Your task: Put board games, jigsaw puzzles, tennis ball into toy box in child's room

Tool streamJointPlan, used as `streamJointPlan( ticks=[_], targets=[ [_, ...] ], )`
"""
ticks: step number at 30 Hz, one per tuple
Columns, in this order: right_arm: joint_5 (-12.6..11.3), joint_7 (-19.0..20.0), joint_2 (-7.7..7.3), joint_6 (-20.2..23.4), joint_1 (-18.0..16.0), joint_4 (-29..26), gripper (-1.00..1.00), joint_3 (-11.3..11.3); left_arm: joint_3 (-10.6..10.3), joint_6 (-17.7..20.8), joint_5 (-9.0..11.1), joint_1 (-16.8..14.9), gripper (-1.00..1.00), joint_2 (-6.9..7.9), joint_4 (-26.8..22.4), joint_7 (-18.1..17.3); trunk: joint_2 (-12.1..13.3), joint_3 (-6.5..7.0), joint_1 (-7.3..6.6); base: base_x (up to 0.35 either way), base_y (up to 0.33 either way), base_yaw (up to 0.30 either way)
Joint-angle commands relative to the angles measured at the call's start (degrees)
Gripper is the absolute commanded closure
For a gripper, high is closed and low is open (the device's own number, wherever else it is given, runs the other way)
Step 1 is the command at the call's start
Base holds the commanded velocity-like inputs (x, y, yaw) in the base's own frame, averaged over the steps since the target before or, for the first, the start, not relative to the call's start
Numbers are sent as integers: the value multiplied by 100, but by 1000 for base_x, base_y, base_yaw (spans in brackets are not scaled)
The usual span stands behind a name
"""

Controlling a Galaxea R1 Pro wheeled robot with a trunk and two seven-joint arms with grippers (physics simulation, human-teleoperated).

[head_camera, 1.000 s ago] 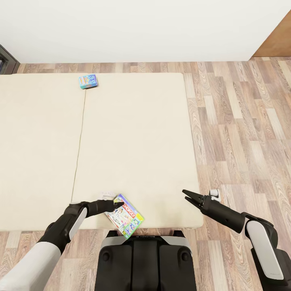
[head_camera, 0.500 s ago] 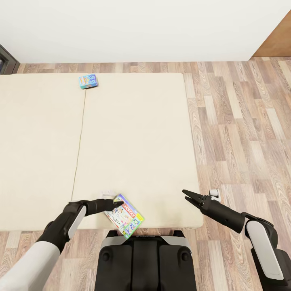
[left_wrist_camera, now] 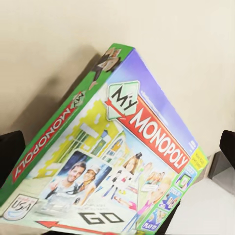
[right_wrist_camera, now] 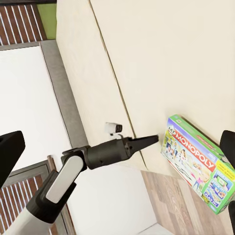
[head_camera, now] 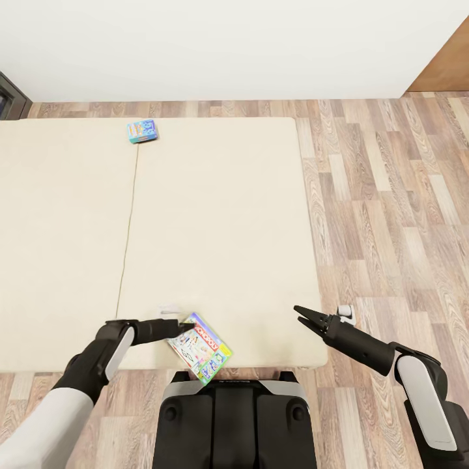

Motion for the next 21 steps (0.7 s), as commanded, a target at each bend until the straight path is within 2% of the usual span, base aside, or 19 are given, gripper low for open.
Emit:
streamJointPlan(
  ticks=[1, 9, 14, 21],
  targets=[
    [39, 45, 1, 25, -3, -1, -100, -8, -6, 84, 42, -2, -100, 24, -9, 15, -9, -6, 3, 0, 0, 0],
    [39, 45, 1, 25, -3, -1, -100, -8, 12, 208, 36, -2, -100, 95, -20, 19, -9, -6, 3, 0, 0, 0],
    [39, 45, 1, 25, -3, -1, -100, -3, 32, 439, 37, -2, -100, 131, -42, 36, -9, -6, 3, 0, 0, 0],
    [39, 45, 1, 25, -3, -1, -100, 6, 40, 656, 34, -8, -100, 143, -56, 202, -9, -6, 3, 0, 0, 0]
  ],
)
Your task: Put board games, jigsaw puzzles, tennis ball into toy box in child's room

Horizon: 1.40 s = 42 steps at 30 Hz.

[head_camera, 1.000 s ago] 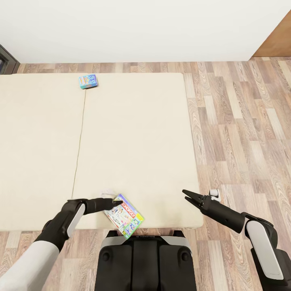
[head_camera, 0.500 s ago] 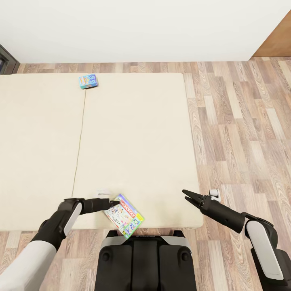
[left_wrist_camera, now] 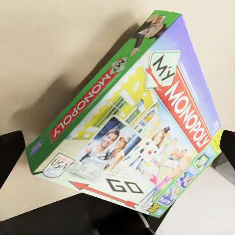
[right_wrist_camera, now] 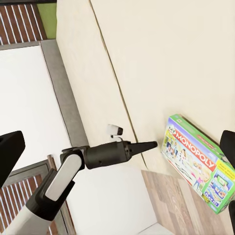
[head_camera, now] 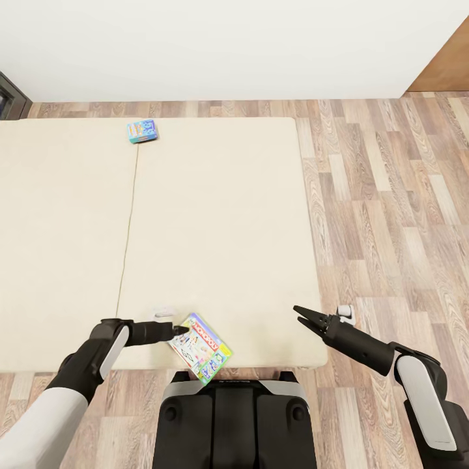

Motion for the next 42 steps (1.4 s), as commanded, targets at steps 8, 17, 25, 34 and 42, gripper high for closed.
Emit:
streamJointPlan(
  ticks=[8, 17, 25, 34, 42],
  targets=[
    [39, 45, 1, 25, -3, -1, -100, 8, -11, 226, 38, -4, -100, 4, -8, 63, -9, -6, 3, 0, 0, 0],
    [39, 45, 1, 25, -3, -1, -100, 8, -15, 440, 31, -12, -100, 1, -7, 119, -9, -6, 3, 0, 0, 0],
    [39, 45, 1, 25, -3, -1, -100, 14, -13, 549, 36, -13, -100, -6, 0, 464, -9, -6, 3, 0, 0, 0],
    [39, 45, 1, 25, -3, -1, -100, 22, -18, 720, 31, -14, -100, -26, 6, 566, -9, -6, 3, 0, 0, 0],
    [39, 45, 1, 25, -3, -1, -100, 29, -36, 737, -93, -14, -100, -53, 37, 583, -9, -6, 3, 0, 0, 0]
  ],
)
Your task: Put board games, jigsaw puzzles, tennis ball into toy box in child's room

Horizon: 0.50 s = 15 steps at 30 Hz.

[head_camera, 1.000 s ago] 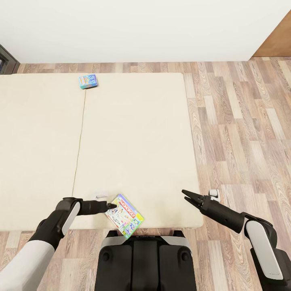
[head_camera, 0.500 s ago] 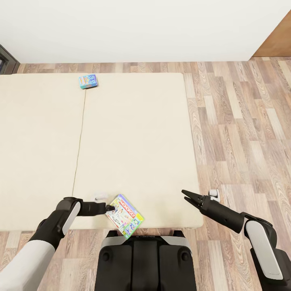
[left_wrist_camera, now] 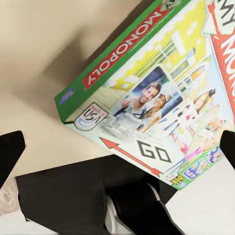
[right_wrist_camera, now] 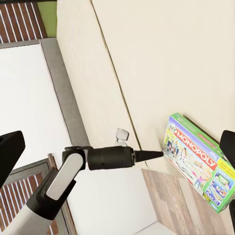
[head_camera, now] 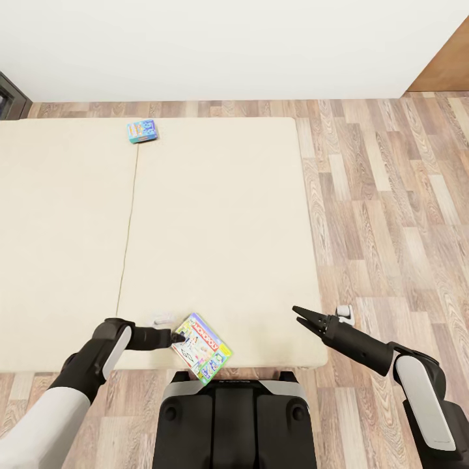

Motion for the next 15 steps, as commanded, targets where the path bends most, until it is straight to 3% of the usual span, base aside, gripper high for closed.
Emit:
streamJointPlan(
  ticks=[1, 15],
  targets=[
    [39, 45, 1, 25, -3, -1, -100, -7, -16, 29, 17, -2, -100, 4, -3, 16, -9, -6, 3, 0, 0, 0],
    [39, 45, 1, 25, -3, -1, -100, -12, -41, 23, -72, -2, -100, -118, 28, 27, -9, -6, 3, 0, 0, 0]
  ],
)
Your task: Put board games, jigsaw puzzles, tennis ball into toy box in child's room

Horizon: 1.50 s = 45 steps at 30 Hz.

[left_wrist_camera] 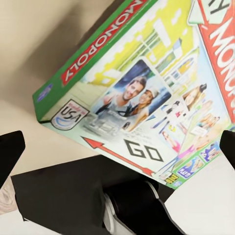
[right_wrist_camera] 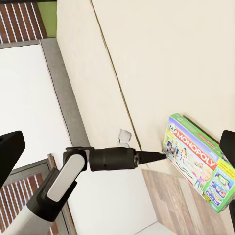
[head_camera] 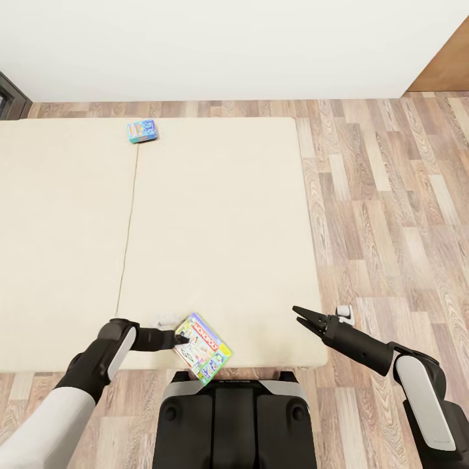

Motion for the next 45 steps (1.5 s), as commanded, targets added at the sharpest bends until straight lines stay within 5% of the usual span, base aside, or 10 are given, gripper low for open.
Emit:
streamJointPlan(
  ticks=[1, 45],
  targets=[
    [39, 45, 1, 25, -3, -1, -100, -8, -19, 22, 47, -2, -100, -10, 0, 30, -9, -6, 3, 0, 0, 0],
    [39, 45, 1, 25, -3, -1, -100, -35, -43, -51, 36, -2, -100, -127, 9, 351, -9, -108, 3, 0, 0, 0]
  ],
)
